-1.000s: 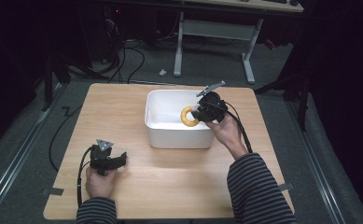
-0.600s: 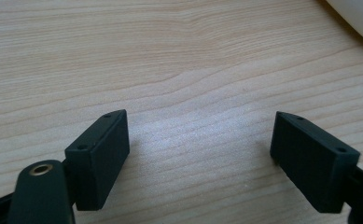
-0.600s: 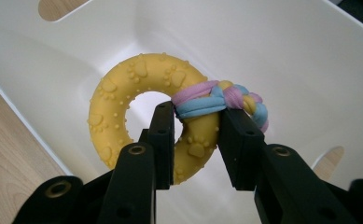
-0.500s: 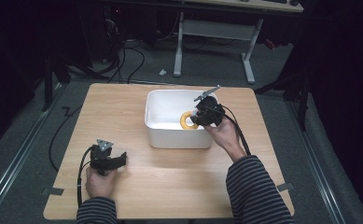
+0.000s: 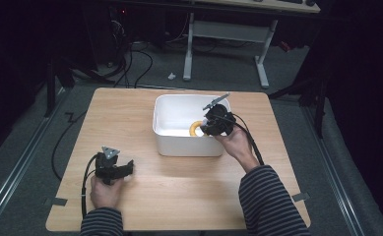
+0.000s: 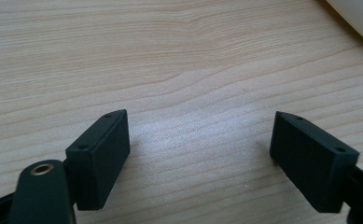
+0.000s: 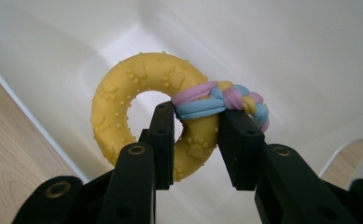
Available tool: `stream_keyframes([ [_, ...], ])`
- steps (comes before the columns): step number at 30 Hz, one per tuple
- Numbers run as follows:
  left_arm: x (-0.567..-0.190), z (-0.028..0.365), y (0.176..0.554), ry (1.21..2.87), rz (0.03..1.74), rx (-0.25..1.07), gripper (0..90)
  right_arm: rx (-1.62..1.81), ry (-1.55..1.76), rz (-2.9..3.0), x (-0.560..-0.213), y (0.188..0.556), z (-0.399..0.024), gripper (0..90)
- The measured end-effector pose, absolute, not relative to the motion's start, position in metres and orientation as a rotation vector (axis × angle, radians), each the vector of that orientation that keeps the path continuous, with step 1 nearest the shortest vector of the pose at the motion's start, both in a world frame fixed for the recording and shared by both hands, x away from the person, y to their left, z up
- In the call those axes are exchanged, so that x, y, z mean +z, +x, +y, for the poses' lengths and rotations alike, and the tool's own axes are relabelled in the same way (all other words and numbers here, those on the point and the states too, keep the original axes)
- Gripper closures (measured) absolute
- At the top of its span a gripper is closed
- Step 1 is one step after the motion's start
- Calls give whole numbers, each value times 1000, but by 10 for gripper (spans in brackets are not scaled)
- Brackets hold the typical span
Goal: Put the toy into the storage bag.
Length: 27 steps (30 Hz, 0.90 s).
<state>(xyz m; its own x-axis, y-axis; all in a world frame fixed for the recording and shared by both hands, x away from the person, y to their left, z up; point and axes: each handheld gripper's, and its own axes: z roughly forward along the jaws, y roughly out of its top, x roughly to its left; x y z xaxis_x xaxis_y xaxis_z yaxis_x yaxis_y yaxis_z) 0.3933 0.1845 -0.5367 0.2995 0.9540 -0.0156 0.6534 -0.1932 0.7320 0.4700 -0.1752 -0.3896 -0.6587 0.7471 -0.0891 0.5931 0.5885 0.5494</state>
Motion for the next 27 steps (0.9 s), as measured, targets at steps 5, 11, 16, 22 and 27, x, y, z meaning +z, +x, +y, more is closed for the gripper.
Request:
stream_keyframes([
  [5, -537, 184, 394, 1928, 1429, 605, 208, 716, 1121, 2556, -394, 471, -174, 565],
  [11, -537, 184, 394, 1929, 1426, 602, 212, 759, 1121, 2505, -386, 466, -183, 457],
  [16, -537, 185, 394, 1937, 1421, 602, 213, 772, 1131, 2389, -379, 455, -196, 429],
  [22, -537, 184, 394, 1937, 1420, 604, 213, 882, 1184, 2260, -365, 433, -231, 426],
  [27, -537, 184, 394, 1937, 1421, 605, 213, 950, 1224, 2199, -358, 422, -256, 422],
])
